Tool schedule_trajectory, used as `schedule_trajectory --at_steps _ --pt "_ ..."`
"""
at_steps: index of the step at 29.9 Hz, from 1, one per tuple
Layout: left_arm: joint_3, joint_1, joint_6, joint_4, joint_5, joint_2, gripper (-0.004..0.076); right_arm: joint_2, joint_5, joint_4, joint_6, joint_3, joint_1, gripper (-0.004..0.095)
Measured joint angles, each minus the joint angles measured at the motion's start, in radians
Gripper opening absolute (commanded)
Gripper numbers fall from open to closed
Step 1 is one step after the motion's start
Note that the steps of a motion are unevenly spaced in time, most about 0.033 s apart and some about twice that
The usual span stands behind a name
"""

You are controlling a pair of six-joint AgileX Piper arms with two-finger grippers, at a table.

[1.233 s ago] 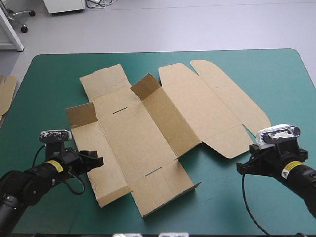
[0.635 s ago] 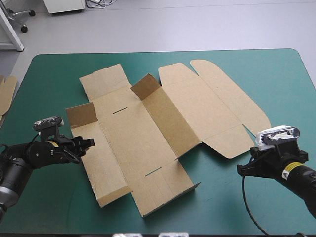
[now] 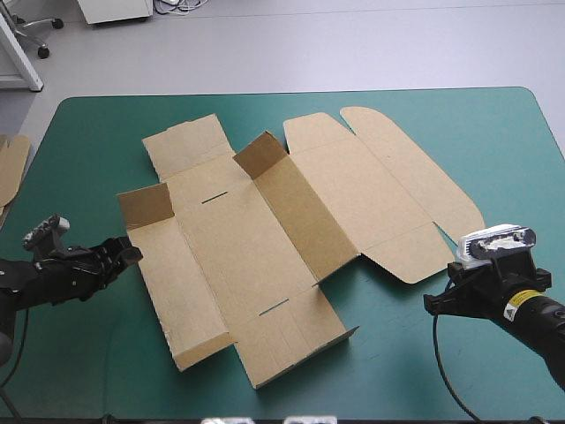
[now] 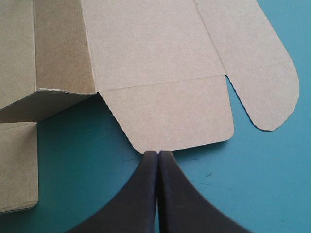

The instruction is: Fold the box

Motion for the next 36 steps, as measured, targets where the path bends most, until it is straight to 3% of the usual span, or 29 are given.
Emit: schedule_trajectory --at_steps 6,13,36 --pt "0.158 0.05 0.197 -0.195 0.011 0.061 0.0468 0.0 0.0 0.001 0.0 0.0 0.0 -0.0019" --pt "0.247 0.097 0.323 -0.293 0.008 0.064 0.0467 0.0 0.004 0.003 0.0 0.0 0.0 -0.0019" --pt "0.278 0.098 0.483 -0.39 0.111 0.175 0.0449 0.0 0.007 0.003 0.0 0.0 0.0 -0.0019"
